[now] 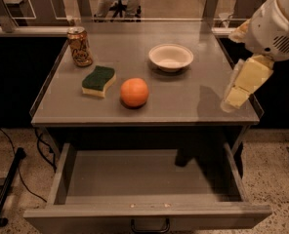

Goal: Place orange into top drawer

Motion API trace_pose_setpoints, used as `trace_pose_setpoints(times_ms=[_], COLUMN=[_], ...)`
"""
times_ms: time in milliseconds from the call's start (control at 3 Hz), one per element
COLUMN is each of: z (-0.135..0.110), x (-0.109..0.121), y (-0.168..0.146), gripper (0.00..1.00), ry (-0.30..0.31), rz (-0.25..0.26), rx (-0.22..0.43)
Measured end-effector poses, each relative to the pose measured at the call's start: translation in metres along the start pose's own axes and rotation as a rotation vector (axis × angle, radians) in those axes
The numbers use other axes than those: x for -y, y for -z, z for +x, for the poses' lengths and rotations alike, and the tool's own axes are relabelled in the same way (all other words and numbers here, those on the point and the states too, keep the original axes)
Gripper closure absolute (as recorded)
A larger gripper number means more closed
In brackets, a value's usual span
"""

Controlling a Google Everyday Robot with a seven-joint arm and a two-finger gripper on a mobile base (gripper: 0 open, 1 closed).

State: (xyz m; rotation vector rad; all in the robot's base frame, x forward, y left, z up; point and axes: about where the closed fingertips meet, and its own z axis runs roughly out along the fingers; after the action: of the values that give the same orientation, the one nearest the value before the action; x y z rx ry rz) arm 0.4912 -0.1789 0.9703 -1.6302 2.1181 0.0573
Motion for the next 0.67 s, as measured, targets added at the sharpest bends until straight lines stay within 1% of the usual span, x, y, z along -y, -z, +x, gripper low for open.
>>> trace_pose_setpoints(times_ms=[333, 667], z=[-0.016, -0.031], x=[0.007, 0.011], y=[-0.018, -0.036], gripper=[0.00, 0.00], ry=[-0.011, -0.030], rz=[-0.018, -0.025], rx=[0.029, 0.049])
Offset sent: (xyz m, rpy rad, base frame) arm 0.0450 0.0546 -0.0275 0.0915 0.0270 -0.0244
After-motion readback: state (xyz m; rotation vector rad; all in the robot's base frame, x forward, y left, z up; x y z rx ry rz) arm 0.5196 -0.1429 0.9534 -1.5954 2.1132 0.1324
